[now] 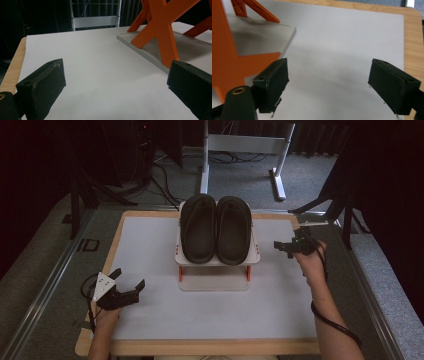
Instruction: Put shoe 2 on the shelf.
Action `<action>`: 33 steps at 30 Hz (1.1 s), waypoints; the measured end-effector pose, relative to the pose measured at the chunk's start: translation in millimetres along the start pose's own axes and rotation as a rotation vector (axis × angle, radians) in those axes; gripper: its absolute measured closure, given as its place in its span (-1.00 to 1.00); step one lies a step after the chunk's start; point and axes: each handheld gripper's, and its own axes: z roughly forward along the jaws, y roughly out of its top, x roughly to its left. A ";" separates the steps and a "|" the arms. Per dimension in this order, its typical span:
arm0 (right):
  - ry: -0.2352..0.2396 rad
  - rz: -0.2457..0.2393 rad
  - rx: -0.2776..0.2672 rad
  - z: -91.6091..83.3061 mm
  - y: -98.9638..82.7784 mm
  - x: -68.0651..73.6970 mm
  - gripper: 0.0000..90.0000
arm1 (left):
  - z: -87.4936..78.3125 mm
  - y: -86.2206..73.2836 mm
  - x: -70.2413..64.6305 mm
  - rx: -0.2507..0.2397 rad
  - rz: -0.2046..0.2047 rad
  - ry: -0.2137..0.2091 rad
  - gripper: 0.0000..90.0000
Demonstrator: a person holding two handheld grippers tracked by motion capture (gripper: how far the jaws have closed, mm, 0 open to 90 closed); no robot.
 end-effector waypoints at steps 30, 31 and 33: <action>-0.230 0.013 -0.310 -0.1 -92.4 -23.8 -0.74 | -0.6 0.0 0.2 -0.003 -0.006 -0.003 -0.97; -0.249 0.024 -0.311 -1.0 -94.3 -25.5 -0.74 | -0.5 0.0 0.2 -0.002 -0.006 -0.002 -0.97; -0.262 0.041 -0.323 -1.8 -97.1 -27.2 -0.77 | -0.6 0.0 0.2 -0.003 -0.007 0.000 -0.97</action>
